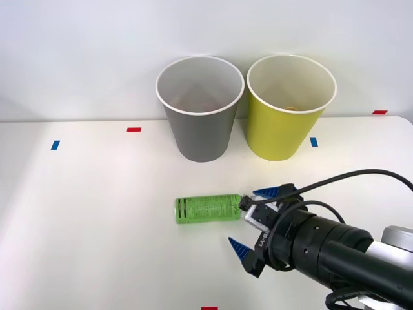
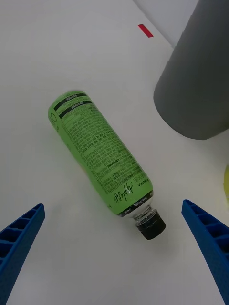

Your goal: Put cans in the gray bin, plastic bottles in the light green bin

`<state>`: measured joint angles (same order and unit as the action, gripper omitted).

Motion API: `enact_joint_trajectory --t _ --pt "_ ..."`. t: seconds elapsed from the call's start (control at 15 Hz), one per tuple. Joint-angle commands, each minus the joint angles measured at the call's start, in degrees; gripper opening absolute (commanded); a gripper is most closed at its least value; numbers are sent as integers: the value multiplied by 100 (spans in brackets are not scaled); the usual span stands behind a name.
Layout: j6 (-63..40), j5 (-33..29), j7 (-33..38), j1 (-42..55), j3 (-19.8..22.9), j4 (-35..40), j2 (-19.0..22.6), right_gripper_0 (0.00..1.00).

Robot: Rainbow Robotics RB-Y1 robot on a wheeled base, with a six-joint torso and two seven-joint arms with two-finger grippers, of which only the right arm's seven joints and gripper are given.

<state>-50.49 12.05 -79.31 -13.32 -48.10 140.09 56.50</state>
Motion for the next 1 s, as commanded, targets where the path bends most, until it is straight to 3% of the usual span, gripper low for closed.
enact_joint_trajectory --t 0.07,0.33,0.67,1.0 --pt "-822 640 -876 -408 107 80 -447 100" --pt "-1481 1273 -2291 -794 213 -131 -966 100" --pt "-1516 1537 -4216 -1137 204 -1098 -1757 100" --pt "-1516 1572 -4954 -1295 204 -1836 -2249 100"
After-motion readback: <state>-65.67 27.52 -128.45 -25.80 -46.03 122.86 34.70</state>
